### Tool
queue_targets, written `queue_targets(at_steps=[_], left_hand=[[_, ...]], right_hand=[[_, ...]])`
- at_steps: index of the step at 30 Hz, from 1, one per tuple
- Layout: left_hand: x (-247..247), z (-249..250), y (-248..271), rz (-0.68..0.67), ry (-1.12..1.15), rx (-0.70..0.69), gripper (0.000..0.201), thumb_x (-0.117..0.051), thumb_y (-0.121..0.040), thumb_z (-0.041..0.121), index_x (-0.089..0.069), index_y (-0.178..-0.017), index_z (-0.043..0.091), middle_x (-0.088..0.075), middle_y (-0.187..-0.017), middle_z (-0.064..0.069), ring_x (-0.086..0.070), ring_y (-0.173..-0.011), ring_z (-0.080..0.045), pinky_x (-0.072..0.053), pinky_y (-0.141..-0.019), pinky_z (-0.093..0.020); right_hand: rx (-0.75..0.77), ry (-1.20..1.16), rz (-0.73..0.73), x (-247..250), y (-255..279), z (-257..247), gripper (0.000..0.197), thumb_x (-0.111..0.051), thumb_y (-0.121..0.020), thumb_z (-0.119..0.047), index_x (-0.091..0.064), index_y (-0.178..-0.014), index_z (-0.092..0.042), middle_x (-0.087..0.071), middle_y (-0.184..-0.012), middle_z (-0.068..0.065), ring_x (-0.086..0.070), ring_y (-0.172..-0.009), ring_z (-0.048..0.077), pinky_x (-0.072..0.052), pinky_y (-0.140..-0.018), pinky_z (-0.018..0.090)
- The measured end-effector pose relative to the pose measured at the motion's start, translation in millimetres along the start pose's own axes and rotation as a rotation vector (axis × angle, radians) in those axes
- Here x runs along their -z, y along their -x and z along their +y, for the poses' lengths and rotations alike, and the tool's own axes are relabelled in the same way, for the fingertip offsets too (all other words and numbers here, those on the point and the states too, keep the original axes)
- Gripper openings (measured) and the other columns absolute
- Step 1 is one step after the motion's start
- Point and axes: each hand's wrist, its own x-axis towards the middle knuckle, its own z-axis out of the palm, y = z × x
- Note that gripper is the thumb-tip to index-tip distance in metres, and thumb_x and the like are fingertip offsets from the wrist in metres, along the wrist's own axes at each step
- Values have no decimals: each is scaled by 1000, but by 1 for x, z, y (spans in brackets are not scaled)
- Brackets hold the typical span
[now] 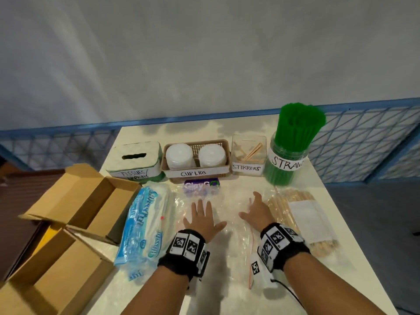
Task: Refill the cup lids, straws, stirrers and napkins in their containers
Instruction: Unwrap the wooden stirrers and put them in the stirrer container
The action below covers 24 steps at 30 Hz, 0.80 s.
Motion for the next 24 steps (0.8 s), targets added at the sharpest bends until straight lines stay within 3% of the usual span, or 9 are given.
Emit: queue_targets(at_steps=[3, 6, 9, 12, 14, 17, 20, 22, 24], left_hand=[[15, -8, 14, 120, 42, -85, 88, -38, -91, 56, 11, -148, 10, 19, -156, -10, 18, -144, -26, 1, -115, -51], [54, -11, 32, 333, 101, -297, 99, -54, -83, 56, 6, -150, 15, 12, -158, -3, 12, -145, -19, 5, -116, -47], [94, -13, 42, 295, 109, -430, 98, -67, -73, 55, -13, -148, 24, -21, -156, 1, -16, -144, -17, -3, -119, -49], [114, -21, 45, 138, 268, -529, 57, -71, -78, 37, -49, -127, 21, -59, -120, 7, -55, -107, -2, -39, -100, -24], [117, -28, 47, 134, 391, -578, 13, -65, -86, 21, -64, -97, 14, -67, -89, 7, -61, -75, 9, -43, -76, -6], [120, -41, 50, 252, 676, -588, 17, -52, -93, 11, -62, -80, 14, -67, -61, 9, -62, -57, 4, -47, -64, -8], [124, -51, 55, 405, 1005, -530, 26, -45, -96, 8, -60, -75, 11, -61, -53, 5, -56, -50, -4, -47, -58, -17], [127, -55, 60, 433, 1191, -502, 29, -41, -98, 9, -58, -74, 9, -58, -54, 2, -57, -48, -6, -49, -56, -19], [128, -58, 65, 394, 1322, -493, 30, -40, -99, 11, -57, -74, 10, -57, -55, 2, -56, -51, -7, -46, -58, -21]], right_hand=[[151, -113, 28, 8, 11, -8, 45, -61, -87, -15, -47, -129, -13, -63, -112, 10, -60, -98, 22, -48, -86, 31], [425, -115, -84, 36, 43, -36, 37, -63, -88, -15, -53, -122, -23, -65, -101, 0, -57, -72, 6, -45, -64, 15], [689, -19, -214, 68, 76, -69, 45, -64, -86, -15, -48, -125, -33, -69, -100, -11, -64, -81, 8, -49, -74, 19], [791, -14, -227, 87, 96, -91, 55, -67, -84, -14, -45, -130, -32, -69, -97, -11, -59, -67, -2, -48, -70, 15], [832, 33, -137, 94, 100, -98, 56, -69, -82, -13, -45, -130, -29, -65, -96, -14, -55, -66, -9, -44, -68, 7], [756, -39, 167, 105, 94, -92, 49, -68, -82, -11, -50, -124, -28, -63, -90, -12, -57, -76, -6, -49, -79, 14], [615, -285, 494, 111, 86, -72, 52, -67, -82, -13, -46, -129, -19, -60, -104, -4, -58, -92, 9, -48, -91, 29], [472, -478, 446, 102, 86, -63, 70, -70, -76, -32, -37, -136, -19, -52, -124, 0, -52, -113, 16, -42, -98, 35], [312, -678, 156, 81, 89, -58, 89, -68, -67, -49, -29, -143, -22, -40, -142, 1, -40, -130, 18, -34, -104, 36]])
